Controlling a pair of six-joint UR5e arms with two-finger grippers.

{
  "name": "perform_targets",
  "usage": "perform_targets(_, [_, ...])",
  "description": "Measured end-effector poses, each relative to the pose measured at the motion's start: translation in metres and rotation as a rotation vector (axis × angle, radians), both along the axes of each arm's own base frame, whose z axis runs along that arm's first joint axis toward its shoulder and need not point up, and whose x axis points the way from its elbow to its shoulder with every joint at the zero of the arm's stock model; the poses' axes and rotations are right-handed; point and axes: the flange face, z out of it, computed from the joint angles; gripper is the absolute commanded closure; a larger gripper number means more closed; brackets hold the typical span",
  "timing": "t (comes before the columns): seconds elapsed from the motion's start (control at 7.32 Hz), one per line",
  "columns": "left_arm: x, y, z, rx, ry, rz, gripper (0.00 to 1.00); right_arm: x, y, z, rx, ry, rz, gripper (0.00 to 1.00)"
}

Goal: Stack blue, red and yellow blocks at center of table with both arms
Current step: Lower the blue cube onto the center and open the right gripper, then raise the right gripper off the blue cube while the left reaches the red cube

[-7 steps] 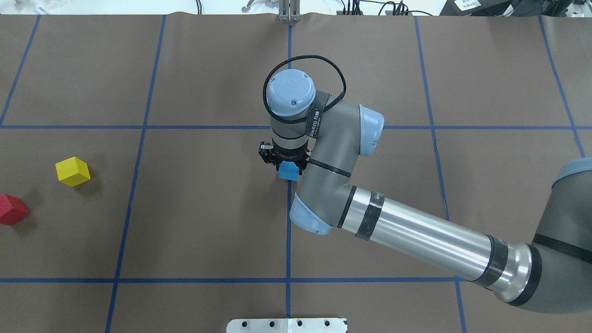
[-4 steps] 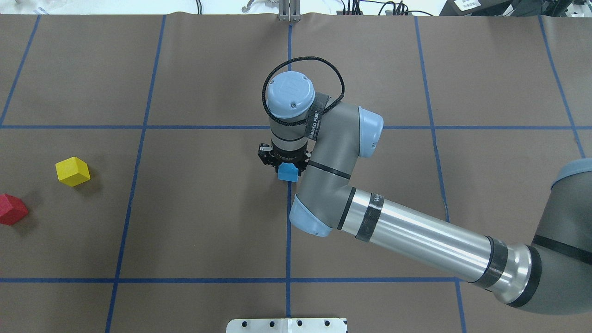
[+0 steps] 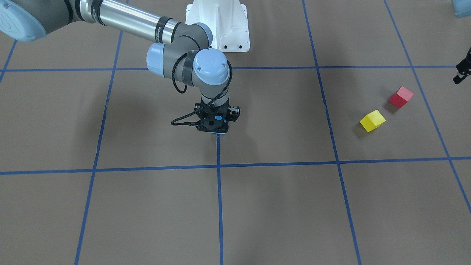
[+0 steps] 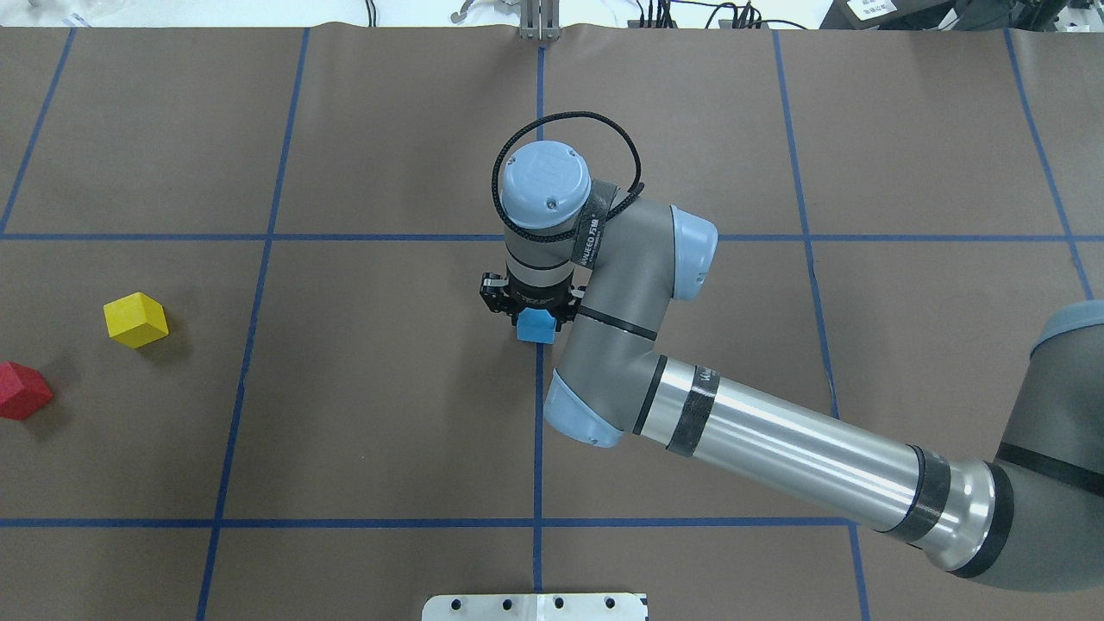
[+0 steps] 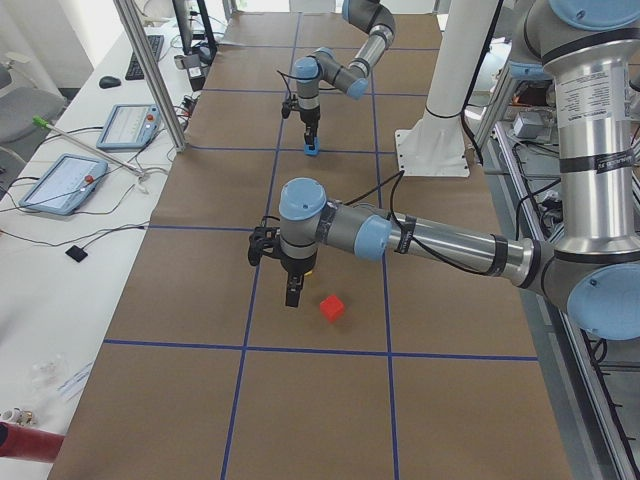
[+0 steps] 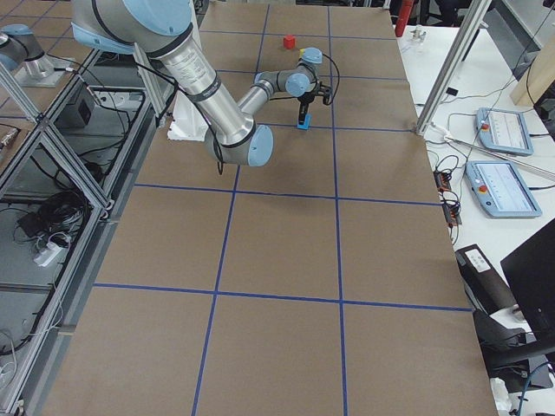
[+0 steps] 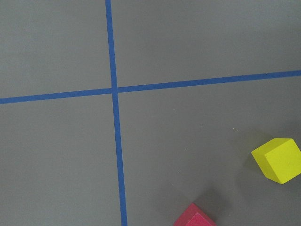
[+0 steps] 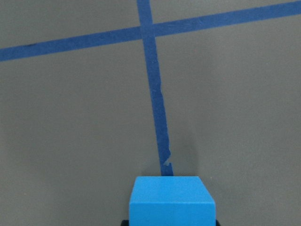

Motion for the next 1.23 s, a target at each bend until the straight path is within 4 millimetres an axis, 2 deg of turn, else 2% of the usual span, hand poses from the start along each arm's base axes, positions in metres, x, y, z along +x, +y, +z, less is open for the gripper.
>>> perform_targets(0.14, [0.017,0.000,0.006,-0.043,-0.008,0.001,0.00,0.011,0.000,-0.007,0.018,-0.020,0.003,0.00])
perform_targets(0.27, [0.031,0.000,0.018,-0.091,-0.016,-0.015,0.00,0.031,-0.001,-0.008,0.031,-0.041,0.013,0.00])
perform_targets(0.41, [0.046,0.000,0.031,-0.123,-0.015,-0.036,0.00,0.055,0.000,0.002,0.037,-0.055,0.022,0.00])
perform_targets(0.68, [0.073,0.002,0.061,-0.107,0.017,-0.052,0.00,0.094,0.005,0.039,0.061,-0.048,0.019,0.00])
perform_targets(0.96, [0.092,0.006,0.078,-0.223,0.042,-0.145,0.00,0.114,0.003,0.063,0.069,-0.028,0.029,0.00])
perform_targets(1.23, [0.111,0.016,0.085,-0.384,0.054,-0.247,0.00,0.121,0.005,0.069,0.075,-0.027,0.033,0.00])
